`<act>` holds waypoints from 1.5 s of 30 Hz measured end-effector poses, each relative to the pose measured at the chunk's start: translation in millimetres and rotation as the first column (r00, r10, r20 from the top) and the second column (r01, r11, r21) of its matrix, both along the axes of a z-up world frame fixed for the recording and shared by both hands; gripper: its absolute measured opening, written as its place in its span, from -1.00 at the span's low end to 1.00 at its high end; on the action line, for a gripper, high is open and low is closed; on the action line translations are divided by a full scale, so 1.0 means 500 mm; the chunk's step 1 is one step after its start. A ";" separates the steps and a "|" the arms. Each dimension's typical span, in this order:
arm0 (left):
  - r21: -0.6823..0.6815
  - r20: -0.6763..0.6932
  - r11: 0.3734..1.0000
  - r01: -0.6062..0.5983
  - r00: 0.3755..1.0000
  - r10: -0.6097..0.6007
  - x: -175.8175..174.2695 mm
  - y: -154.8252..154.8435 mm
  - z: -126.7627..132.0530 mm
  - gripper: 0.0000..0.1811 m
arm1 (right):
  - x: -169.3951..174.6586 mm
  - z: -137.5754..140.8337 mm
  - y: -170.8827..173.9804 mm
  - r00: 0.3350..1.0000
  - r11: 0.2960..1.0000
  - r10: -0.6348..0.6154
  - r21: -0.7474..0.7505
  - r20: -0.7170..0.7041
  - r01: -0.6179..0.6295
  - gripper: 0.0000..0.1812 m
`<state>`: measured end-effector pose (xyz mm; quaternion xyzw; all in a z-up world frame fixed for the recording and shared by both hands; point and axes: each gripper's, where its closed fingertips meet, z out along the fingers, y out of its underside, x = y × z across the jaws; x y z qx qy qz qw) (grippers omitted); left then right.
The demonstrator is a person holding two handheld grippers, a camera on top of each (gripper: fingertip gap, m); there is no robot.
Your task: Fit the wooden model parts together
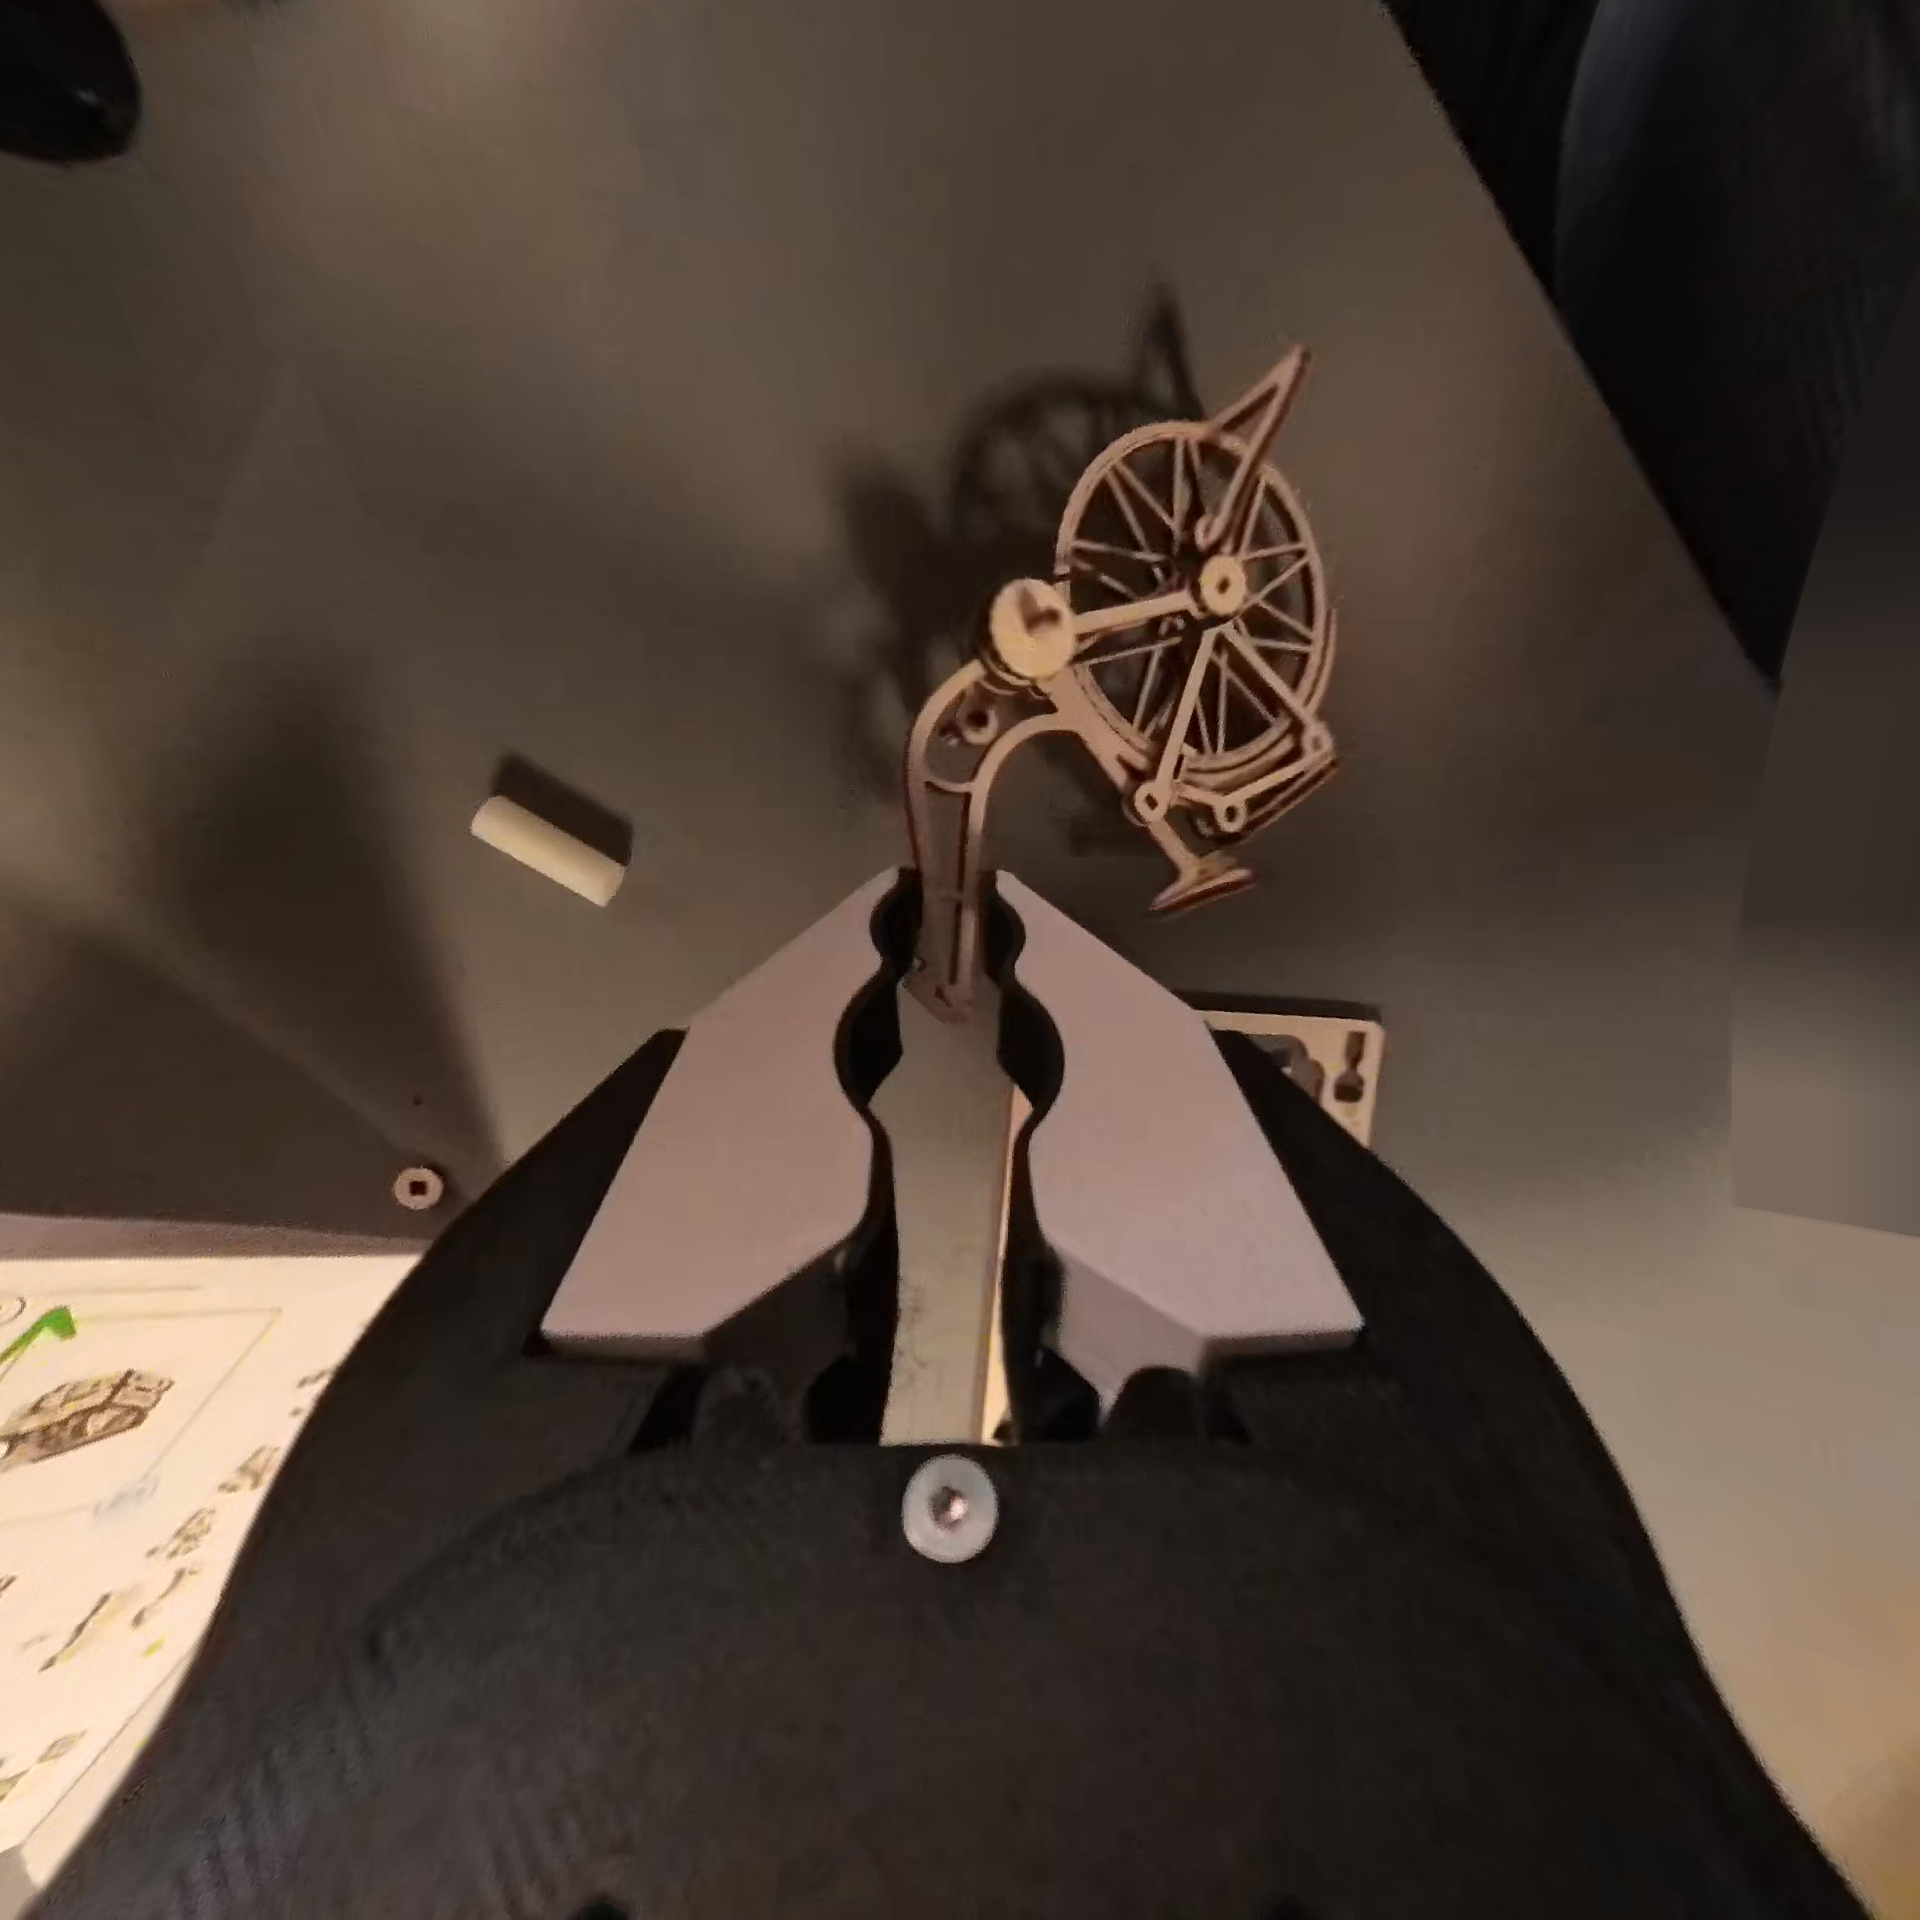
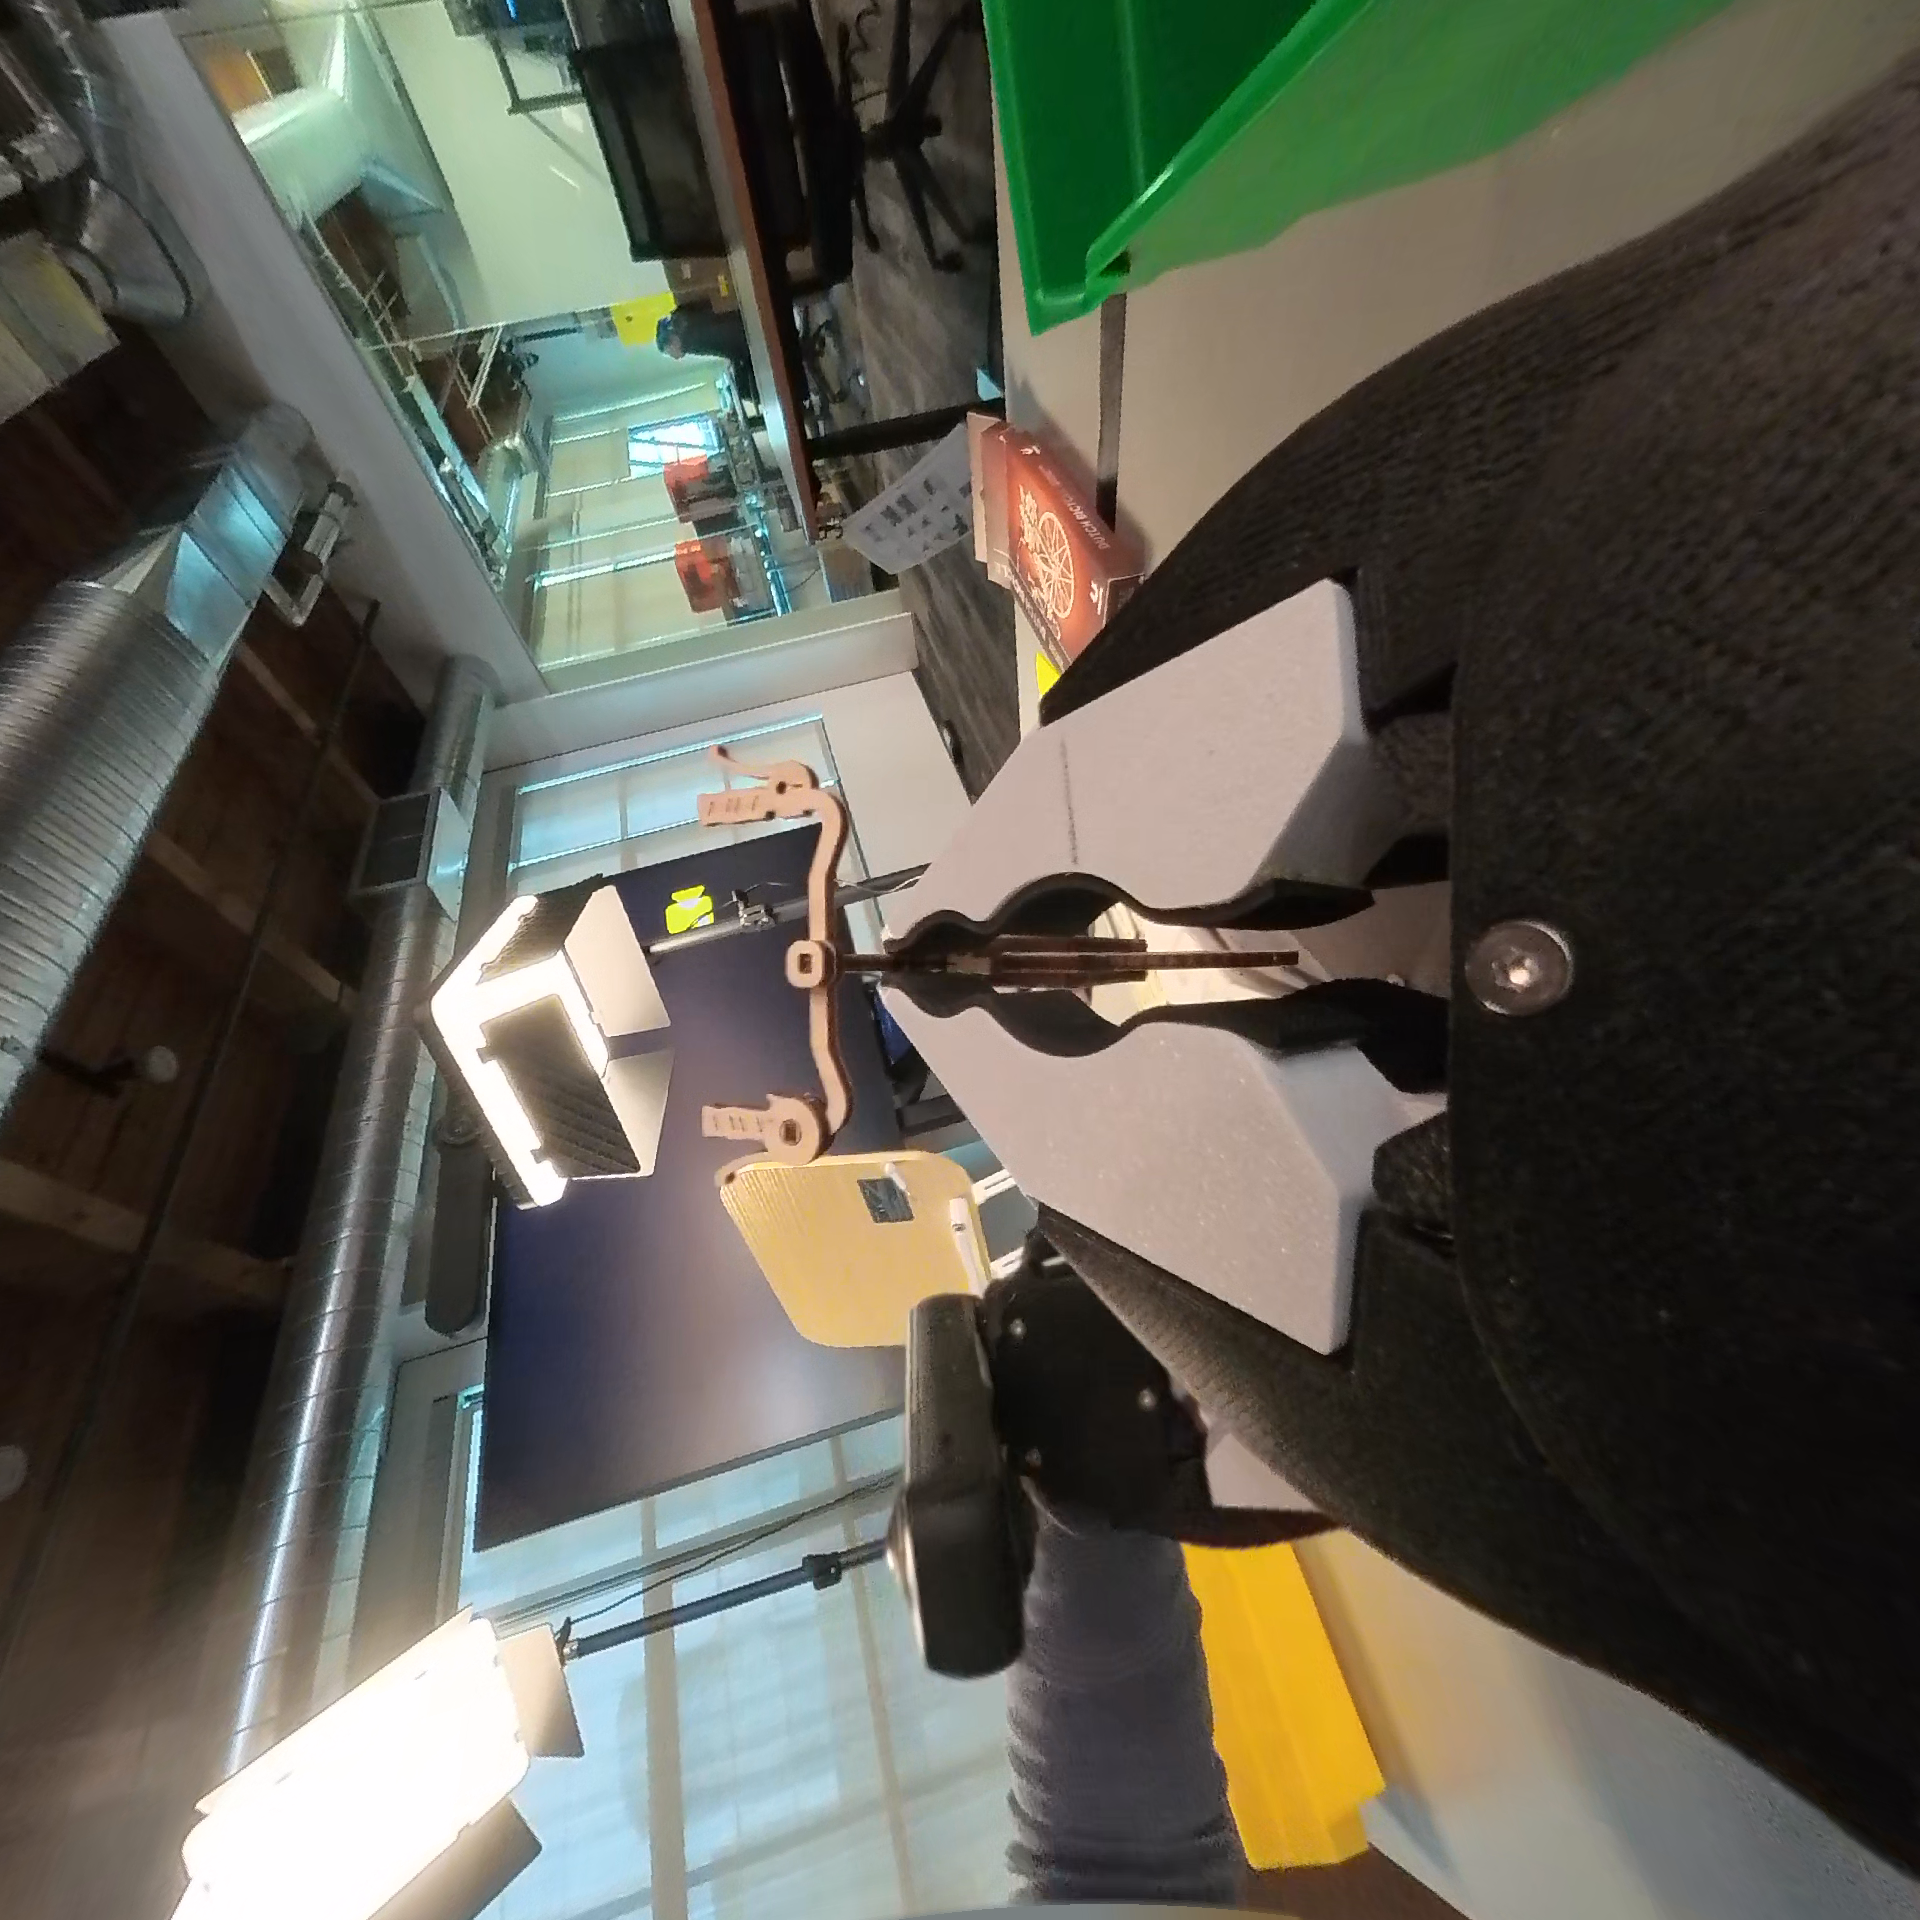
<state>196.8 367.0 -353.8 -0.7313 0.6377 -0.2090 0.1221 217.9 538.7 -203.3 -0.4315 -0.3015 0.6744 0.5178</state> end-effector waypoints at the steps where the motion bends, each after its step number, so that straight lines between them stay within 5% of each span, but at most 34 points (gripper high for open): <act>1: 0.009 -0.012 1.000 -0.005 1.000 0.005 -0.001 0.007 -0.007 -0.84 | 0.000 0.001 0.000 1.000 1.000 0.001 0.000 -0.001 -0.001 -1.00; 8: 0.113 0.057 0.973 -0.201 0.979 0.195 -0.014 0.049 0.011 -0.30 | 0.005 0.002 0.004 1.000 1.000 -0.004 -0.008 -0.008 0.004 -1.00; 14: 0.194 0.300 0.849 -0.491 0.854 0.425 -0.043 -0.007 0.090 0.10 | 0.000 0.004 -0.003 1.000 1.000 0.006 0.000 -0.007 -0.006 -1.00; 17: 0.253 0.305 0.747 -0.615 0.783 0.541 -0.053 -0.046 0.074 0.17 | -0.005 -0.001 -0.005 1.000 1.000 0.010 -0.001 0.006 -0.010 -1.00; 20: 0.274 0.362 0.566 -0.778 0.629 0.688 -0.048 -0.055 0.057 0.19 | -0.009 -0.003 -0.006 1.000 1.000 0.015 -0.002 0.012 -0.015 -1.00; 23: 0.203 0.422 0.465 -0.862 0.506 0.752 -0.010 -0.068 0.040 0.24 | -0.012 -0.007 -0.007 1.000 1.000 0.014 0.001 0.023 -0.014 -1.00; 32: 0.172 0.429 0.363 -0.916 0.401 0.809 0.048 -0.082 -0.011 0.24 | -0.017 -0.011 -0.010 0.999 1.000 0.029 -0.009 0.029 -0.028 -1.00; 45: 0.271 0.346 0.307 -0.912 0.390 0.853 -0.021 -0.083 -0.025 0.23 | -0.010 -0.008 -0.004 0.998 0.997 0.059 -0.048 0.006 -0.059 -1.00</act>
